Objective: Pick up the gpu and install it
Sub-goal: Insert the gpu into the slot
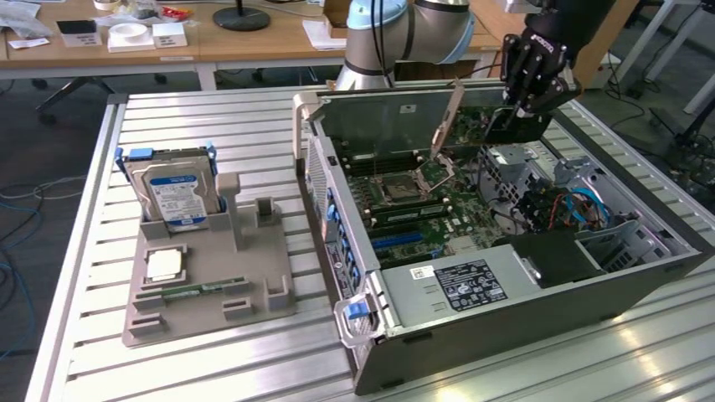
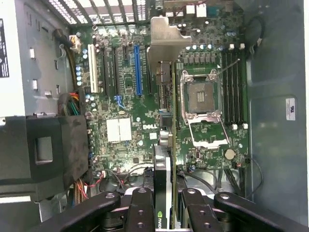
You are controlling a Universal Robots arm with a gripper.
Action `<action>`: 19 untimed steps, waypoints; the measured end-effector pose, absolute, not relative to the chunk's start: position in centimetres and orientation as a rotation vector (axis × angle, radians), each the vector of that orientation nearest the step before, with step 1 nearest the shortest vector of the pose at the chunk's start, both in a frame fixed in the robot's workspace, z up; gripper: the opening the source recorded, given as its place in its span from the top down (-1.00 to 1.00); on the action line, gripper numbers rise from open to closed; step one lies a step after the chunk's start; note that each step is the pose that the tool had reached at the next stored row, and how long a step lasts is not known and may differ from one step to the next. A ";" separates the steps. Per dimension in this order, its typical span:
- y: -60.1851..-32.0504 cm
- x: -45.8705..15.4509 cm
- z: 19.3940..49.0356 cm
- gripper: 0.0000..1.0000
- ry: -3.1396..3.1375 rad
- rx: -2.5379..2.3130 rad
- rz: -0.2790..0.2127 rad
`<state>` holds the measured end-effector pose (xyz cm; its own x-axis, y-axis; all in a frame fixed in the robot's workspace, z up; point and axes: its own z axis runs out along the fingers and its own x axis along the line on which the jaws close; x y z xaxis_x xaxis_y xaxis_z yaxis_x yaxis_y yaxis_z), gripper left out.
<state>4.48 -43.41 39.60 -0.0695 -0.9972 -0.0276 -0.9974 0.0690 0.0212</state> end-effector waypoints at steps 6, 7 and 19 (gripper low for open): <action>-43.4 4.4 39.2 0.47 2.239 -2.184 0.042; -43.4 4.4 39.2 0.47 2.235 -2.188 0.041; -43.4 2.5 39.0 0.47 2.226 -2.194 0.038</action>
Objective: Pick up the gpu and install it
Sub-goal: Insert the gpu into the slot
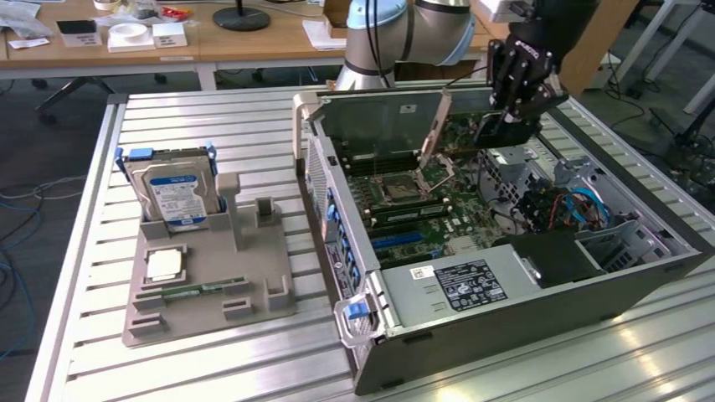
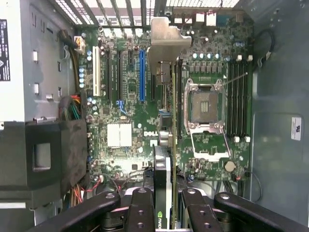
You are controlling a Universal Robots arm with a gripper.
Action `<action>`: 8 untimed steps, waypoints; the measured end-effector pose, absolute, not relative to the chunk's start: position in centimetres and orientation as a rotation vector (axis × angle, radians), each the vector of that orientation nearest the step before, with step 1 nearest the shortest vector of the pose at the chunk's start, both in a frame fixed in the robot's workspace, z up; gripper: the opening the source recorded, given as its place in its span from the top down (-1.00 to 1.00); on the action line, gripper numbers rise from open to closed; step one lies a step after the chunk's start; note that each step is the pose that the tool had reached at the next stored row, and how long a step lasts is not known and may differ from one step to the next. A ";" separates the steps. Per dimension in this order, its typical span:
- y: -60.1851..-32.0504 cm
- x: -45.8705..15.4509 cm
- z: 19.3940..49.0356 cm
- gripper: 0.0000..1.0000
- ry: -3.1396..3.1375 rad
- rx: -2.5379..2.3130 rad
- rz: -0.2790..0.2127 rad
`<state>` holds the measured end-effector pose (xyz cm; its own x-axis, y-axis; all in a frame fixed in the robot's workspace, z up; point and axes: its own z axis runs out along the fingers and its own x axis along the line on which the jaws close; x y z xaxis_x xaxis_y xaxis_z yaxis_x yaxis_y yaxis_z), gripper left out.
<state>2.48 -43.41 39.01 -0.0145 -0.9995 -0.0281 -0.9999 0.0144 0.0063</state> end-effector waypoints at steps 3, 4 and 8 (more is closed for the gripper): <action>-43.4 2.1 39.0 0.47 2.226 -2.194 0.037; -43.4 2.0 39.0 0.47 2.226 -2.194 0.037; -43.4 1.4 38.9 0.47 2.225 -2.193 0.036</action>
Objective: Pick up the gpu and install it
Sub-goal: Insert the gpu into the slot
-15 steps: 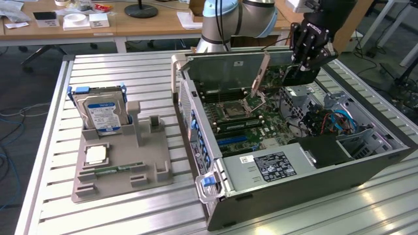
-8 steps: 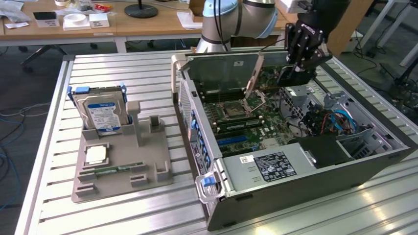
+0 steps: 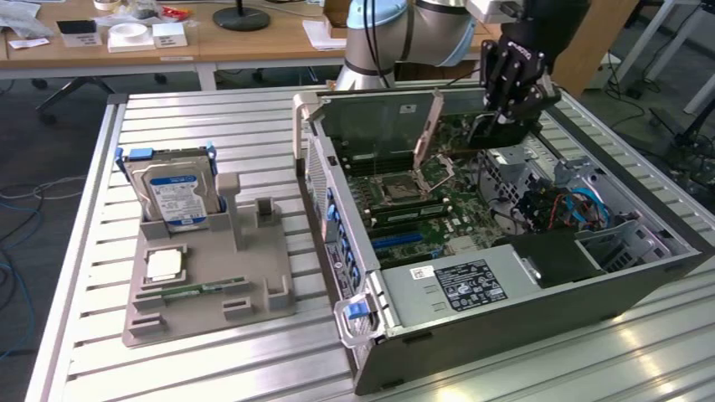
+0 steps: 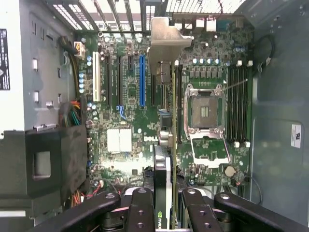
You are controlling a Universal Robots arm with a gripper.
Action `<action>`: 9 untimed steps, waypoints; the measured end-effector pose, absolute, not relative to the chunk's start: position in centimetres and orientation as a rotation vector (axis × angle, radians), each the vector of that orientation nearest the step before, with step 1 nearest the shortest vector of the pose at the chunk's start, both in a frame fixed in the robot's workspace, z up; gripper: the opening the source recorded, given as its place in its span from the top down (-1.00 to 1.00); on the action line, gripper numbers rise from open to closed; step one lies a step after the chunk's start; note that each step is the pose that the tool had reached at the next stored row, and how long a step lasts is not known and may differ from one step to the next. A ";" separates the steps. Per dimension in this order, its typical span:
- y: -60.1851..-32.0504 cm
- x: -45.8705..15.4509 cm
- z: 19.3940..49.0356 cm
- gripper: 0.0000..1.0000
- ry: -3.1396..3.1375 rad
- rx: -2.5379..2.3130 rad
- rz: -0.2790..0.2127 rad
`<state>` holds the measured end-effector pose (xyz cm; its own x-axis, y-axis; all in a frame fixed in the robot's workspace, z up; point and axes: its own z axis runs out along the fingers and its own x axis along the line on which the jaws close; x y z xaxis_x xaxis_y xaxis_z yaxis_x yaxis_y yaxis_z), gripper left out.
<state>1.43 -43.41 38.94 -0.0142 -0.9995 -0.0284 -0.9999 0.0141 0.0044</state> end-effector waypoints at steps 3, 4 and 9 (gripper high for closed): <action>-43.4 0.8 38.9 0.47 2.225 -2.193 0.035; -43.4 0.6 38.9 0.47 2.225 -2.193 0.035; -43.5 0.1 38.8 0.47 2.224 -2.193 0.035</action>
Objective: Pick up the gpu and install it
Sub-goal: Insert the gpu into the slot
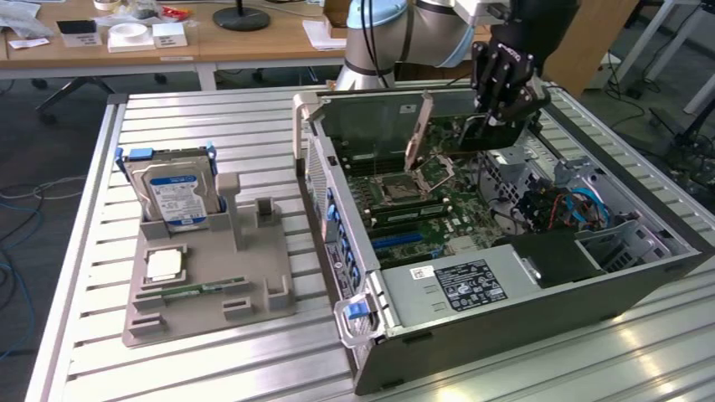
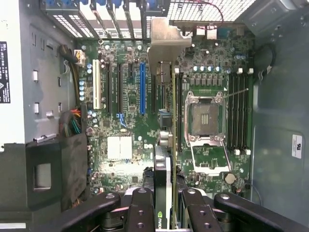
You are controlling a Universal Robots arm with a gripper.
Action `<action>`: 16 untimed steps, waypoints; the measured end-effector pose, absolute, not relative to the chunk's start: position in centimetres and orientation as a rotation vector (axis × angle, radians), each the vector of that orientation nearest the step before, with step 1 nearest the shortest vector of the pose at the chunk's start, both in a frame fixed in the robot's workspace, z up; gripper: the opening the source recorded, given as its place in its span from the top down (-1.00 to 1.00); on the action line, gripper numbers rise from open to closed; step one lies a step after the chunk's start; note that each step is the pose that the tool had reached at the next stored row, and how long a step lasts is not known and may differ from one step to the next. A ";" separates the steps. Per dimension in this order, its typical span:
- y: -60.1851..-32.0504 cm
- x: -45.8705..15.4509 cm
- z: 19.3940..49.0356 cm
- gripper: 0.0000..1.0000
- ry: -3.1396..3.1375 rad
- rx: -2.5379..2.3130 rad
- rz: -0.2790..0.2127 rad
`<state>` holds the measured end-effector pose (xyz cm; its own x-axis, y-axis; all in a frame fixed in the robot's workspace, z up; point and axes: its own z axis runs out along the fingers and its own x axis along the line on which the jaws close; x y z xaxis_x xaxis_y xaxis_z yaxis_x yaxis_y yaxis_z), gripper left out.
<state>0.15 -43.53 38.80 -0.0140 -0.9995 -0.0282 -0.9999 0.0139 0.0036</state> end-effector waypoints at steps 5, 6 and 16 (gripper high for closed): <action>-43.9 -0.2 38.7 0.47 2.223 -2.194 0.035; -43.9 -0.3 38.6 0.47 2.223 -2.195 0.035; -43.9 -0.8 38.0 0.47 2.219 -2.198 0.034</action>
<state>-0.75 -43.88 38.01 -0.0094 -0.9996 -0.0281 -1.0000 0.0093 0.0029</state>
